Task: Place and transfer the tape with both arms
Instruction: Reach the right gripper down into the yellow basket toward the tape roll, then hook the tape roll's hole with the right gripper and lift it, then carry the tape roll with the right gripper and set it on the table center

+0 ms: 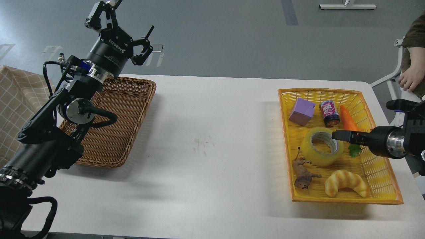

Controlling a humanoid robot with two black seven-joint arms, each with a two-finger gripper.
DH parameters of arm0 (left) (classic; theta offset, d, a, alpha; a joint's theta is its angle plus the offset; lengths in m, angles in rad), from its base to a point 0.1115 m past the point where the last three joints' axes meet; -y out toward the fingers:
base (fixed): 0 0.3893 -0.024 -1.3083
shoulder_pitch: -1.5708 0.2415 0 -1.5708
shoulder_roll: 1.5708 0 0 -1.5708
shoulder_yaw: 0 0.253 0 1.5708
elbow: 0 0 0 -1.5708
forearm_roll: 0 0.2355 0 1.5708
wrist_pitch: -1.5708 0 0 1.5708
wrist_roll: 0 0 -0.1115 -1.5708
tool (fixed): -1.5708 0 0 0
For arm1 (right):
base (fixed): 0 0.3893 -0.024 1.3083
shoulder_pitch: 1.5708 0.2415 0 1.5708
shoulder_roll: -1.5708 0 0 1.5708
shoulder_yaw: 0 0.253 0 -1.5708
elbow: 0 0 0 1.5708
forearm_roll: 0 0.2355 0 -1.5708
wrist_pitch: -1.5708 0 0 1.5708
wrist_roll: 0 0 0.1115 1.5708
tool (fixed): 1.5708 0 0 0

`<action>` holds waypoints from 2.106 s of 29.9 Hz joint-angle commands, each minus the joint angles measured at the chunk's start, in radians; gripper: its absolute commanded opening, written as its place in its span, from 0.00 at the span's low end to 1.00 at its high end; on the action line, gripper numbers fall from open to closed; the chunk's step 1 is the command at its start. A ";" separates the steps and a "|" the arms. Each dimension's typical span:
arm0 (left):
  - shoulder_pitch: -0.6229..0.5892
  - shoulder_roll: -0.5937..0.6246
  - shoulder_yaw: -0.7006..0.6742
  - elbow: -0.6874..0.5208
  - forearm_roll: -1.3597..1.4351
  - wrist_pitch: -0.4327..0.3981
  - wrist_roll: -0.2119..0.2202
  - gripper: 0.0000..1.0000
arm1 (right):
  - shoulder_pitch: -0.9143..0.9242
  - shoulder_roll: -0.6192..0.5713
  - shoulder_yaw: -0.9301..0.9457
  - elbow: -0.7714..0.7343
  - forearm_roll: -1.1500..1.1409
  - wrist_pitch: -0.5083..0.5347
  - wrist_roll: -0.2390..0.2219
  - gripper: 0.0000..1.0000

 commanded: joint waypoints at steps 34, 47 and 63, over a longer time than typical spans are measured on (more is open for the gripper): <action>0.001 -0.001 -0.003 0.000 -0.003 0.000 -0.003 0.98 | 0.090 -0.148 0.154 0.248 -0.011 0.000 0.000 0.00; 0.000 -0.006 -0.003 0.000 -0.003 0.000 -0.003 0.98 | 0.346 0.117 0.022 0.172 -0.025 0.000 -0.009 0.00; -0.002 -0.010 -0.003 0.000 -0.003 0.000 -0.001 0.98 | 0.581 0.526 -0.384 -0.095 -0.045 0.000 -0.009 0.00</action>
